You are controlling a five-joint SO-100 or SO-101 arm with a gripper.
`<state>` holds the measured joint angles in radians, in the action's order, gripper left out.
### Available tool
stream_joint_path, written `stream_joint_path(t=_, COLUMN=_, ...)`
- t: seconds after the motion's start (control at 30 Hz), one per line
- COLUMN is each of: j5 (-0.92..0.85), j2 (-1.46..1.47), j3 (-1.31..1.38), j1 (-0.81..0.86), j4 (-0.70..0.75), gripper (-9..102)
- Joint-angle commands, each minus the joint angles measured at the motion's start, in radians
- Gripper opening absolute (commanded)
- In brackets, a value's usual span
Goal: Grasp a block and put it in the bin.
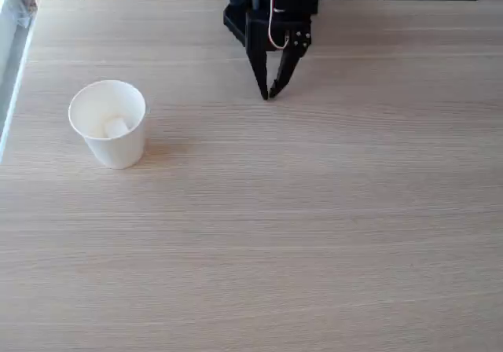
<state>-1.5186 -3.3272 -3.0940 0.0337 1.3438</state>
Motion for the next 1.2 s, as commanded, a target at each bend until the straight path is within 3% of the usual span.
stream_joint_path(t=0.0, j5=0.003, j2=-0.005, j3=-0.014, j1=-0.002, j4=-0.008, gripper=0)
stream_joint_path(t=1.17, j5=-0.083, j2=-0.005, j3=-0.014, j1=-0.005, j4=0.003, gripper=0)
